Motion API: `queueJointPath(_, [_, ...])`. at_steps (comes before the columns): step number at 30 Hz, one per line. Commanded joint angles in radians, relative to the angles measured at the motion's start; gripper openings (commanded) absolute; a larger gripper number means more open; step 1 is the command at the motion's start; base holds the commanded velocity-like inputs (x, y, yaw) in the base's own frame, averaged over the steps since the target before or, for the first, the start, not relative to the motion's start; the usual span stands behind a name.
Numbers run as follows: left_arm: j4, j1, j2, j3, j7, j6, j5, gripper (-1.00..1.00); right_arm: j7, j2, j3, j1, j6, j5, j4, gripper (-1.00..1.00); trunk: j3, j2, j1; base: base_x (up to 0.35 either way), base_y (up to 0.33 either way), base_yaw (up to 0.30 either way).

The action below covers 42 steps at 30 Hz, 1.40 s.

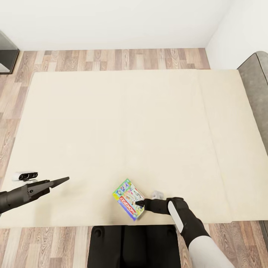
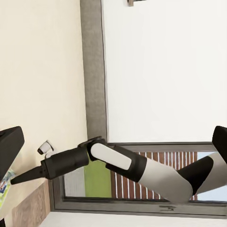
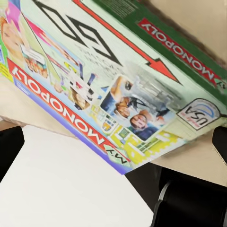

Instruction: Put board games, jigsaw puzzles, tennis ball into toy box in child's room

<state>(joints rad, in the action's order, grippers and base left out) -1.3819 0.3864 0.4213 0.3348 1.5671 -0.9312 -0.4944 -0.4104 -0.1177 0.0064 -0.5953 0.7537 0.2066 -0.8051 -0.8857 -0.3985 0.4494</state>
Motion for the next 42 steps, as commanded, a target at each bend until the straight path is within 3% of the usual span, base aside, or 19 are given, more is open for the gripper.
queueJointPath(1, [0.000,0.000,0.000,0.000,0.004,-0.010,0.000,1.00,0.001,0.000,0.000,-0.001,0.004,0.004,-0.001,1.00,-0.001,-0.002,0.001,0.000,0.000,0.000])
queueJointPath(14, [0.000,0.000,0.001,0.001,0.004,-0.011,0.000,1.00,0.001,-0.003,0.000,-0.033,-0.026,0.005,-0.002,1.00,-0.001,-0.002,0.001,0.000,0.000,0.000])
queueJointPath(20, [0.000,0.000,0.001,0.001,0.004,-0.011,0.000,1.00,0.001,-0.020,0.000,-0.065,-0.028,0.005,-0.001,1.00,-0.001,-0.002,0.001,0.000,0.000,0.000])
queueJointPath(42, [0.021,0.000,0.002,0.003,0.004,-0.009,0.001,1.00,0.002,-0.038,0.000,-0.107,-0.050,0.005,0.001,1.00,-0.001,-0.002,0.001,0.000,0.000,0.000])
